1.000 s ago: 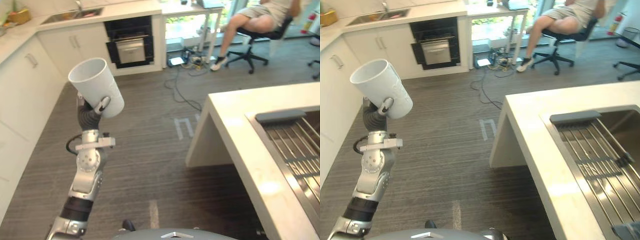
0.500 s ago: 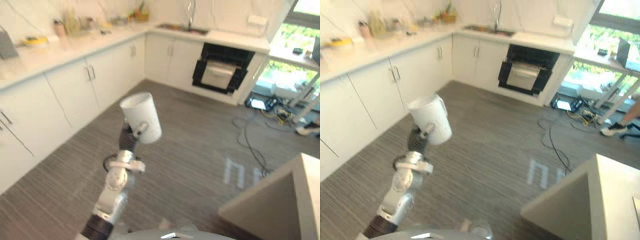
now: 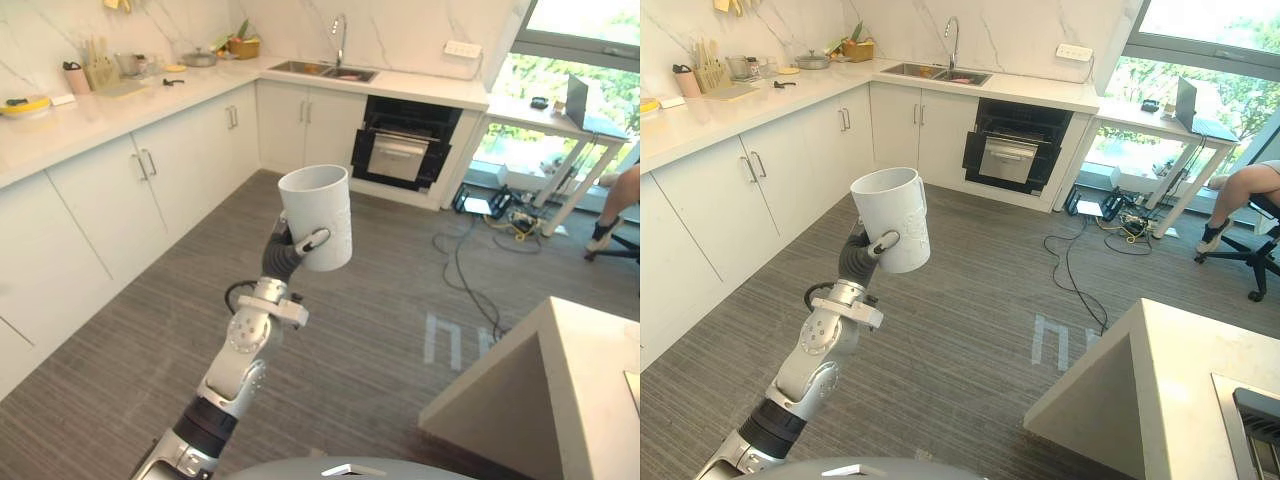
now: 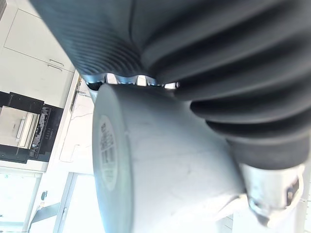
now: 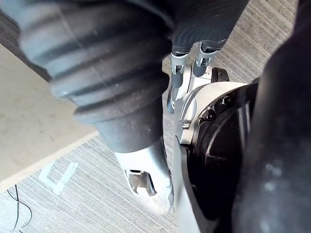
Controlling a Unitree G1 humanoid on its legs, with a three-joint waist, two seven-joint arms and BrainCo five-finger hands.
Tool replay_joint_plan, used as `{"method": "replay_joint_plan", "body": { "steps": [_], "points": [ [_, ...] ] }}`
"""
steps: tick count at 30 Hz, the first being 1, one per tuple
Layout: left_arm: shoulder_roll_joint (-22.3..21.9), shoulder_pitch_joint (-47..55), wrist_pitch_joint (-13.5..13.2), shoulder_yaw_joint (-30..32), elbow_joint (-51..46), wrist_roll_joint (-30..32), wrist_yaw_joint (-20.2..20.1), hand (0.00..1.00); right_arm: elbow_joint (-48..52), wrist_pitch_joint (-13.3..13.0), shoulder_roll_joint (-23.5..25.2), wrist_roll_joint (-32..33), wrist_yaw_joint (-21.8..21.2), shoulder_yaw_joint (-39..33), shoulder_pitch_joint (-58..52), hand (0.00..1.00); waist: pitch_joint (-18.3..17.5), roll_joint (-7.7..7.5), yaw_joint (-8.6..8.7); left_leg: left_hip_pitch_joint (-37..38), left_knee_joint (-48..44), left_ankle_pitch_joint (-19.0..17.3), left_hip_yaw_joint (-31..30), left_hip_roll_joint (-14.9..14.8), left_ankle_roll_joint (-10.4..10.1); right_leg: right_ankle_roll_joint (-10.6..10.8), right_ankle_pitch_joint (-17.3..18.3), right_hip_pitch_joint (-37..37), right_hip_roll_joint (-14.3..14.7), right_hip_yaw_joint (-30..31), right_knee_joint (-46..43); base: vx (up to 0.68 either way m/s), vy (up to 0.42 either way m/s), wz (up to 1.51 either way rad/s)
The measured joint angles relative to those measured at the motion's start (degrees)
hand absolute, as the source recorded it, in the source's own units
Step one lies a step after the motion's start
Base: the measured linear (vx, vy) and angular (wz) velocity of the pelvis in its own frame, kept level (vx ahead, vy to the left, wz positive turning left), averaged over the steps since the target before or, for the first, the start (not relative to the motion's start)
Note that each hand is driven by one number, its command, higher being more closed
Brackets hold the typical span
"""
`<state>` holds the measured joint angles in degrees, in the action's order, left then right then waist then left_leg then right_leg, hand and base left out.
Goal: Walk over to the sink, pick up the cup, carry it to the dishwasher, place the cup inside the dishwasher, then close the dishwasher door
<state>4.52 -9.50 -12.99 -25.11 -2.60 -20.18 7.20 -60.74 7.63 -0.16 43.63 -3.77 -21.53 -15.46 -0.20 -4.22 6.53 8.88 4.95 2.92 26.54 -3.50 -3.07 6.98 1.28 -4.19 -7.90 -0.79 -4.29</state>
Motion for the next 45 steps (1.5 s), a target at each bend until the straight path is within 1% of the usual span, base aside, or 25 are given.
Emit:
{"method": "replay_joint_plan", "body": {
  "steps": [8, 11, 13, 14, 15, 16, 17, 18, 21, 24, 25, 26, 27, 30, 32, 33, 34, 36, 37, 38, 39, 40, 42, 43, 45],
  "points": [
    [-0.09, 2.2, 0.0, 5.16, -0.23, -0.01, 0.41, 1.0, 0.12, -0.82, -0.02, -0.28, -2.35, 0.69, -1.49, 0.0, 0.27, 1.0, 0.82, 0.3, -0.05, -0.16, 0.38, -0.1, -0.05, -0.6, -0.16, 0.09, 0.11, -0.27, 0.87, 0.0, 0.0, -0.02],
    [-0.15, 6.94, 0.02, 10.17, 0.02, -0.85, 2.98, 1.0, 1.35, -2.87, -0.19, -3.01, -3.29, 1.32, -2.87, 0.0, 0.55, 1.5, 1.02, 0.29, -0.06, -0.7, 0.68, -0.1, 0.13, -1.25, 0.62, 0.33, -1.17, -5.47, -0.41, 0.0, 0.0, 0.0],
    [-0.25, 9.78, 0.06, 10.93, 2.1, -1.04, 4.68, 1.0, 1.28, -3.48, -0.79, -9.6, -3.35, 2.37, -3.4, 0.0, 0.54, 0.69, 0.09, 0.53, -0.78, -1.26, 1.53, 0.81, 0.39, -4.83, 4.65, 2.65, -3.67, -8.32, -6.49, 0.04, 0.044, 0.1],
    [-0.32, 9.87, 0.07, 10.24, 3.06, -1.02, 5.05, 1.0, 0.97, -3.71, -0.97, -11.33, -3.12, 2.36, -3.39, 0.0, 0.66, 0.14, -0.04, -0.13, -4.29, -2.84, 1.83, 1.1, 1.12, -4.24, 5.52, 2.88, -5.0, -9.55, -8.43, 0.15, 0.032, 0.49],
    [-0.87, 9.78, 0.73, 8.72, 4.53, -1.0, 6.23, 1.0, 0.11, -3.62, -1.79, -12.56, -2.21, 2.26, -2.83, 0.0, 1.74, 0.24, -0.04, -1.36, -8.4, -7.34, 0.63, 1.4, 1.63, -5.17, 7.77, 4.47, -7.22, -11.64, -17.04, 0.13, -0.002, 0.51],
    [-1.26, 9.95, 1.0, 8.26, 5.63, -1.01, 6.77, 1.0, -0.77, -3.5, -2.42, -12.57, -1.49, 2.3, -2.09, 0.0, 2.52, -0.28, -0.26, -1.41, -9.42, -8.11, 0.17, 1.65, 1.92, -5.7, 7.7, 7.06, -9.02, -13.1, -23.78, 0.07, 0.007, 0.69],
    [-1.28, 10.16, 2.04, 6.9, 8.57, -1.04, 8.07, 1.0, -1.05, -3.5, -2.58, -12.47, -0.61, 2.39, -1.06, 0.0, 3.29, 0.19, 0.06, -1.64, -11.27, -9.15, -1.75, 1.49, 2.3, -8.61, 4.84, 10.97, -11.35, -14.05, -34.04, 0.02, 0.017, 0.66],
    [-1.54, 10.43, 2.96, 5.76, 10.16, -1.03, 8.75, 1.0, -1.15, -3.58, -2.53, -12.14, -0.69, 2.39, -0.95, 0.0, 3.84, 0.82, 0.56, -1.6, -12.22, -9.77, -3.32, 1.01, 2.51, -9.61, 1.86, 13.13, -11.88, -13.88, -39.23, 0.06, 0.014, 0.86],
    [-0.36, 12.01, 3.27, 4.47, 10.91, -0.96, 8.6, 1.0, -0.99, -5.18, -1.88, -8.71, -1.06, 2.56, -0.34, 0.0, 4.57, 2.45, 1.0, -0.86, -12.61, -10.71, -6.91, -1.34, 2.07, -4.48, 7.69, 14.93, -8.75, -12.8, -35.46, 0.13, -0.076, 0.59],
    [2.51, 12.02, 2.95, 3.43, 9.14, -0.88, 8.07, 1.0, 1.58, -7.94, -1.33, -4.98, -0.83, 4.02, 0.78, 0.0, 5.13, 2.11, 0.7, -0.65, -11.89, -11.27, -7.58, -1.98, 1.09, -2.73, 2.79, 14.86, -7.45, -12.15, -13.27, 0.19, -0.181, 0.29],
    [3.04, 12.38, 3.09, 3.73, 7.15, -0.9, 7.37, 1.0, 2.62, -7.98, -1.93, -4.48, -0.68, 5.11, 0.48, 0.0, 5.79, 2.05, 0.39, 0.42, -12.14, -11.88, -7.34, -2.41, -0.41, -2.91, 0.23, 13.9, -7.34, -11.53, -6.21, 0.21, -0.2, 0.13],
    [3.4, 12.75, 3.1, 3.94, 5.46, -0.93, 7.35, 1.0, 3.69, -7.97, -2.11, -4.43, -0.59, 5.93, -0.11, 0.0, 6.12, 1.71, 0.1, 1.08, -12.66, -12.4, -7.01, -2.66, -1.59, -3.01, 0.16, 13.12, -7.2, -11.14, -4.03, 0.27, -0.307, 0.01],
    [3.48, 13.62, 3.03, 4.93, 2.56, -0.96, 6.9, 1.0, 5.22, -7.97, -2.64, -3.59, -0.59, 8.09, -0.75, 0.0, 6.84, 1.14, -0.43, 2.94, -14.29, -13.84, -6.32, -3.9, -4.23, -2.14, -3.42, 11.69, -6.64, -10.91, -3.71, 0.38, -0.386, -0.17],
    [2.84, 14.56, 3.01, 5.11, -0.86, -1.0, 4.51, 1.0, 8.89, -7.83, -4.45, -2.33, -0.56, 10.22, -0.87, 0.0, 6.36, 5.68, -0.57, 6.82, -13.96, -15.79, -5.26, -9.31, -7.38, -2.4, -3.99, 11.77, -1.83, -11.45, -9.66, 0.37, -0.311, -0.18],
    [0.96, 14.28, 2.99, 5.17, -1.38, -0.98, 3.0, 1.0, 11.54, -8.02, -4.52, -2.35, -0.58, 10.34, -0.46, 0.0, 5.51, 7.27, -0.57, 8.36, -12.88, -16.48, -4.63, -11.64, -6.94, -3.62, 0.58, 13.29, 0.44, -11.53, -14.76, 0.31, -0.205, -0.12],
    [-0.19, 14.39, 2.99, 5.16, -1.33, -0.96, 2.4, 1.0, 12.68, -8.63, -4.7, -2.45, -0.38, 10.67, -0.53, 0.0, 5.3, 7.53, -0.57, 9.48, -13.84, -15.69, -4.41, -12.33, -6.47, -4.16, 3.37, 13.77, 1.32, -11.65, -17.5, 0.32, -0.221, -0.25],
    [-0.63, 15.52, 2.93, 5.17, -1.36, -0.88, 2.47, 1.0, 12.66, -9.3, -4.48, -2.54, 0.39, 10.71, -0.08, 0.0, 5.15, 6.4, -0.72, 7.67, -20.92, -13.79, -4.56, -13.15, -4.64, -4.52, 4.84, 13.22, 1.16, -10.87, -18.44, 0.31, -0.245, -0.3],
    [-0.94, 16.64, 2.68, 5.27, -1.67, -0.62, 2.74, 1.0, 12.73, -10.86, -3.39, -3.1, 0.59, 10.69, -0.81, 0.0, 5.43, 6.48, -1.14, 1.1, -35.76, -11.2, -6.45, -16.98, -1.52, -5.31, 6.19, 10.69, 2.42, -11.07, -17.29, 0.3, -0.275, -0.21],
    [-1.17, 16.93, 2.57, 5.89, -3.47, -0.43, 3.51, 1.0, 12.45, -12.63, -3.23, -4.1, 0.68, 9.77, -1.35, 0.0, 6.1, 7.27, -1.56, -6.16, -50.8, -2.48, -10.55, -22.29, 1.9, -6.6, 8.07, 8.1, 5.19, -11.19, -16.67, 0.3, -0.246, -0.18],
    [-1.24, 17.59, 2.19, 7.42, -4.07, -0.44, 3.64, 1.0, 11.95, -13.4, -3.68, -5.54, 0.84, 9.51, -2.23, 0.0, 6.55, 8.41, -1.74, -9.18, -56.56, 6.7, -12.29, -25.14, 5.03, -7.48, 9.07, 5.51, 6.87, -10.84, -15.08, 0.34, -0.17, -0.22],
    [-1.1, 17.73, 2.1, 8.8, -3.94, -0.45, 3.58, 1.0, 11.95, -14.23, -3.99, -5.95, 0.92, 9.63, -2.13, 0.0, 6.49, 7.4, -1.9, -10.82, -59.82, 11.5, -13.28, -26.4, 6.64, -7.86, 9.21, 3.39, 7.52, -10.73, -13.45, 0.4, -0.116, -0.2],
    [-1.19, 16.99, 2.09, 11.68, -3.64, -0.48, 3.5, 1.0, 11.94, -16.5, -4.97, -6.26, 1.57, 10.08, -2.19, 0.0, 6.85, 7.94, -1.74, -17.29, -70.52, 6.41, -14.96, -26.87, 7.93, -8.98, 9.8, -0.29, 8.04, -10.62, -11.49, 0.47, -0.13, -0.11],
    [-0.96, 16.78, 1.87, 12.96, -3.66, -0.48, 2.7, 1.0, 12.05, -18.18, -6.48, -6.2, 1.47, 10.26, -1.44, 0.0, 7.0, 8.14, -2.01, -22.2, -73.58, -0.84, -13.89, -24.15, 8.03, -9.01, 10.41, -3.47, 7.83, -9.71, -9.09, 0.44, -0.103, -0.27],
    [-0.85, 16.77, 1.79, 13.89, -3.88, -0.48, 2.42, 1.0, 12.35, -19.41, -7.35, -6.19, 1.42, 11.18, 0.55, 0.0, 7.04, 7.9, -3.52, -24.31, -67.12, -7.27, -10.7, -20.3, 6.29, -8.82, 10.48, -6.18, 7.0, -8.45, -6.38, 0.44, -0.048, -0.56],
    [0.51, 16.73, 1.77, 13.68, -4.47, -0.45, 2.57, 1.0, 12.71, -20.51, -7.52, -6.24, 1.34, 12.58, 3.77, 0.0, 7.07, 6.91, -4.3, -24.2, -51.3, -10.29, -6.94, -15.09, 3.94, -7.41, 10.27, -8.09, 5.6, -6.8, -4.38, 0.43, -0.006, -0.62]
  ]
}}
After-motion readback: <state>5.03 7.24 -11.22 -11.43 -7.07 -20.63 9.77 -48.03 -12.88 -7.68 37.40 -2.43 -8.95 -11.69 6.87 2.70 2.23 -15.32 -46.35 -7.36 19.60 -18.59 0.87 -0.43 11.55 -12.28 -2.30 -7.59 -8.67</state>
